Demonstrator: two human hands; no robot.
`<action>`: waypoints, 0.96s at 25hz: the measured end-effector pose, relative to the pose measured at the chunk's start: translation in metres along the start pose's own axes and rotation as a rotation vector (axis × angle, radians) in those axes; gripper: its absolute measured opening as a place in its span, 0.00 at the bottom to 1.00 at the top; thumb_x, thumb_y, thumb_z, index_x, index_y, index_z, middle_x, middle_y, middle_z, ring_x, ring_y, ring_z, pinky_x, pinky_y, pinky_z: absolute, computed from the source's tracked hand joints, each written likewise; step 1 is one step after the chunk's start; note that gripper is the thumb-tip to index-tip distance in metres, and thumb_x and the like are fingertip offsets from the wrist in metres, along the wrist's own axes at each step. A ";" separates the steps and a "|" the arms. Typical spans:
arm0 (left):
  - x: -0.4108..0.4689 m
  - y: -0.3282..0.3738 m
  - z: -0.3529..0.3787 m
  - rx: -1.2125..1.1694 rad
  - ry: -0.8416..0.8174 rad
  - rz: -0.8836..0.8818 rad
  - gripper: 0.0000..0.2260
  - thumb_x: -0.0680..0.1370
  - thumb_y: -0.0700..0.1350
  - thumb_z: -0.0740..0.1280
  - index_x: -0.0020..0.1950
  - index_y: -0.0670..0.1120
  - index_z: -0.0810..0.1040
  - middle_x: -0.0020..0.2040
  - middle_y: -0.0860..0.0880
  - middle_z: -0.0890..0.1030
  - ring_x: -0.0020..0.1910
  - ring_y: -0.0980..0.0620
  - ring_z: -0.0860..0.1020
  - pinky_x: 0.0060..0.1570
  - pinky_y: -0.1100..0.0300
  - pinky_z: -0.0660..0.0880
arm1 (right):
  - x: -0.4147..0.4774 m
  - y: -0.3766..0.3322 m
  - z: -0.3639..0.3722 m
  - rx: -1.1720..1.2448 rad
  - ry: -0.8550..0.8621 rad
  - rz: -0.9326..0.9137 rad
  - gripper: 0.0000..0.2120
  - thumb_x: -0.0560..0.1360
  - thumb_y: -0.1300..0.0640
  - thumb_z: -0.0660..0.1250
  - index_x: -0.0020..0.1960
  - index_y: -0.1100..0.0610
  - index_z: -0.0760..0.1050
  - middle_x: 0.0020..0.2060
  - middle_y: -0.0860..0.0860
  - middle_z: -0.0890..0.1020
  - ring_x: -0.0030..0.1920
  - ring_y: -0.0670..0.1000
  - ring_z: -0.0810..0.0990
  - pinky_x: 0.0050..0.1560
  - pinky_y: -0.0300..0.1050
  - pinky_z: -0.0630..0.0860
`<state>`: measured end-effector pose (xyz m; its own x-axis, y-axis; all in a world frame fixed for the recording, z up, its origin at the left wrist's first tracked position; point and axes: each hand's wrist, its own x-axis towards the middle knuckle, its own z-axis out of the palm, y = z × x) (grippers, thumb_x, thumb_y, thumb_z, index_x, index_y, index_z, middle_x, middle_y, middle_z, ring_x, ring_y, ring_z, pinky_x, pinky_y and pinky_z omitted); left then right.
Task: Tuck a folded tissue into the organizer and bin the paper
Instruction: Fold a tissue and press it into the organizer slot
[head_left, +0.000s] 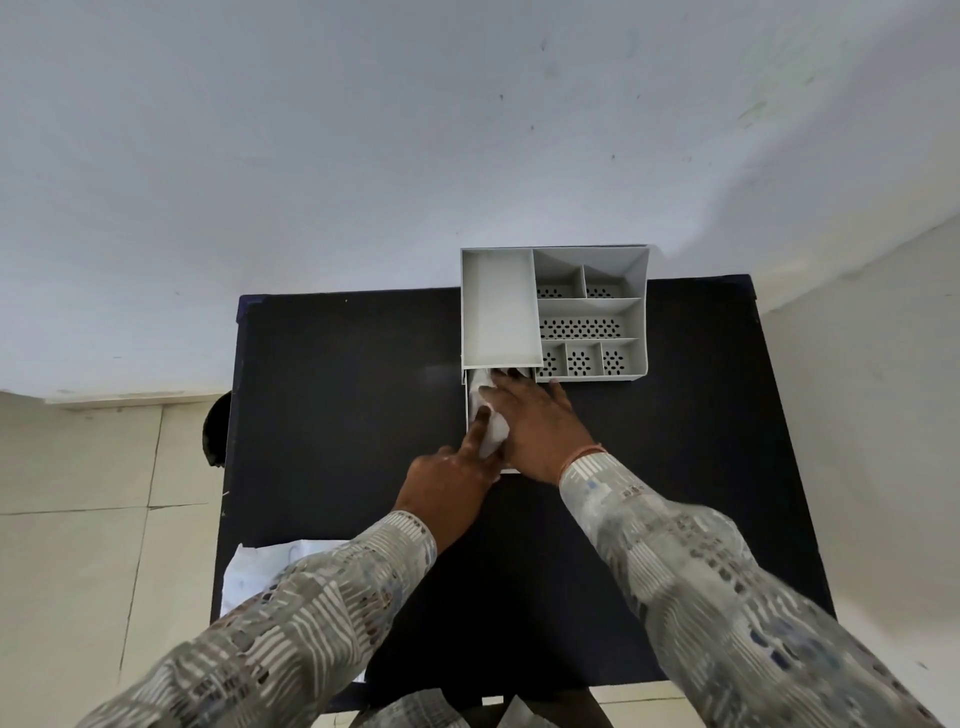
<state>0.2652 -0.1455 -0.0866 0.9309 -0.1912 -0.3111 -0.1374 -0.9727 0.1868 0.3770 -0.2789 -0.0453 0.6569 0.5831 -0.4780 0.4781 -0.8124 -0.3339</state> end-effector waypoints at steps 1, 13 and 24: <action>0.001 0.001 -0.002 0.008 -0.027 -0.035 0.25 0.82 0.50 0.70 0.79 0.58 0.73 0.85 0.40 0.64 0.42 0.41 0.86 0.33 0.53 0.80 | -0.009 -0.001 0.003 0.026 0.109 0.005 0.33 0.76 0.52 0.72 0.79 0.50 0.67 0.82 0.51 0.66 0.83 0.54 0.60 0.82 0.64 0.54; 0.028 0.012 -0.035 0.086 -0.104 -0.073 0.27 0.87 0.54 0.59 0.86 0.58 0.58 0.88 0.42 0.52 0.56 0.37 0.86 0.47 0.49 0.82 | -0.042 0.003 0.030 0.005 0.120 0.143 0.36 0.75 0.52 0.68 0.82 0.52 0.62 0.83 0.51 0.63 0.86 0.56 0.50 0.83 0.65 0.47; 0.023 0.007 -0.033 0.125 -0.099 -0.050 0.26 0.86 0.53 0.61 0.84 0.60 0.62 0.88 0.44 0.54 0.56 0.39 0.86 0.47 0.50 0.81 | -0.037 0.004 0.017 -0.020 0.154 0.111 0.35 0.76 0.56 0.70 0.81 0.53 0.65 0.84 0.52 0.61 0.85 0.59 0.53 0.82 0.66 0.51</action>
<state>0.2973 -0.1520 -0.0614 0.9007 -0.1485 -0.4082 -0.1388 -0.9889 0.0536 0.3446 -0.3035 -0.0429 0.7872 0.4853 -0.3804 0.4077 -0.8725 -0.2693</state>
